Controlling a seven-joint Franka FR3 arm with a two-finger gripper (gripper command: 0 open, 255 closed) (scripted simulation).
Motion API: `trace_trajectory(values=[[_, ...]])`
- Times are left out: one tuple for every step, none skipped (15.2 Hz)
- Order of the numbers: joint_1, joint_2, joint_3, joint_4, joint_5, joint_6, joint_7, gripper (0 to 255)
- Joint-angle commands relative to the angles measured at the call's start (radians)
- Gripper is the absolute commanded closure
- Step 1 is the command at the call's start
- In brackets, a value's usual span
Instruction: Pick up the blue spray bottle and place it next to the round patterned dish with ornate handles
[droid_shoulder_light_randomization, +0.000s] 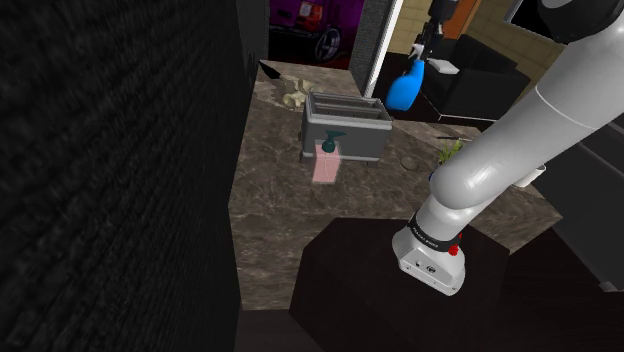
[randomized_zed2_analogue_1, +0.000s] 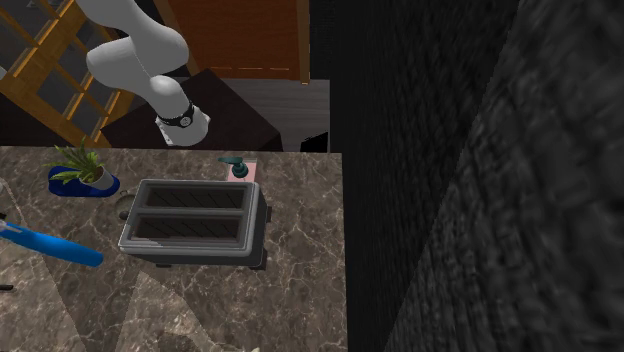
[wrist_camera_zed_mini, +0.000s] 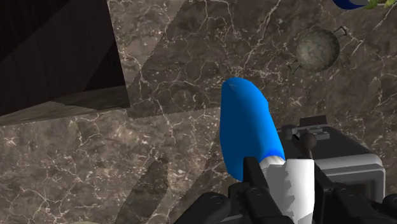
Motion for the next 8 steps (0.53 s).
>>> trace_trajectory(values=[[-0.001, -0.004, 0.000, -0.033, -0.002, 0.029, 0.003, 255], [-0.001, -0.005, -0.001, -0.047, -0.003, 0.043, 0.003, 255], [-0.002, -0.006, -0.001, -0.061, -0.004, 0.056, 0.004, 255], [-0.002, -0.006, -0.002, -0.075, -0.004, 0.070, 0.004, 255], [-0.003, -0.006, -0.003, -0.088, -0.005, 0.083, 0.005, 255], [-0.003, -0.006, -0.003, -0.102, -0.005, 0.096, 0.005, 255], [-0.003, -0.006, -0.004, -0.115, -0.006, 0.110, 0.005, 255], [-0.004, -0.005, -0.005, -0.128, -0.006, 0.123, 0.005, 255]])
